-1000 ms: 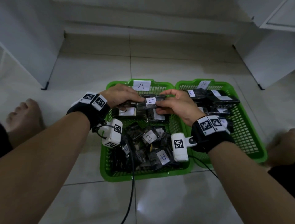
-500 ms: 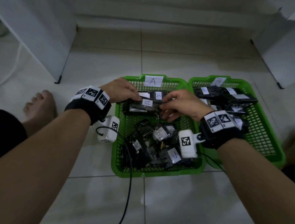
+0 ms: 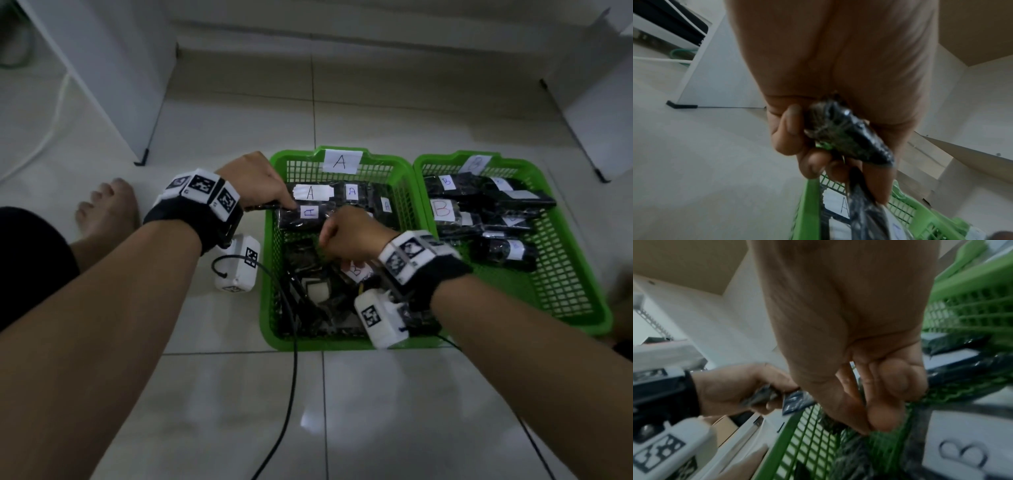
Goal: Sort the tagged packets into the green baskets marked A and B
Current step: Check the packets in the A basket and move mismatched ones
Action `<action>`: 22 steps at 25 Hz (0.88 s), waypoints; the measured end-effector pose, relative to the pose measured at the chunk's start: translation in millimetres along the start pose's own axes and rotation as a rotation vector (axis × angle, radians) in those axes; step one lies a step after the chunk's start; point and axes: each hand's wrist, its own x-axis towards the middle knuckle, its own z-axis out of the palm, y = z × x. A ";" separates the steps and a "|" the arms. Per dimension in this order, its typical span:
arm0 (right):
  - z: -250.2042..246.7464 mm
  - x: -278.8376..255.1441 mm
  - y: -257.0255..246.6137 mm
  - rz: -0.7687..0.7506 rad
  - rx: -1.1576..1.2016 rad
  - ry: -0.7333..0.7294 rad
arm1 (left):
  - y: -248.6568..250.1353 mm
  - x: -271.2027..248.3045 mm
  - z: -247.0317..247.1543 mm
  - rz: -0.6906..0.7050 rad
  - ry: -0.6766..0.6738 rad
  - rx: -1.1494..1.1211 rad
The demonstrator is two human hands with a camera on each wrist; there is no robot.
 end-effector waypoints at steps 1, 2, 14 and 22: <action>-6.5 -5.2 6.4 0.019 0.017 -0.001 | -0.6 -0.9 -1.2 -0.015 -0.022 -0.002; -11.0 -10.4 12.4 0.032 0.028 0.001 | -0.6 -0.8 -2.4 -0.025 -0.025 0.000; -16.0 -19.1 -29.5 -0.127 -0.309 -0.402 | -11.0 4.3 2.8 -0.109 0.040 -0.111; 25.0 -27.4 -15.1 -0.195 -0.115 -0.260 | -16.8 0.9 1.9 -0.100 0.001 -0.173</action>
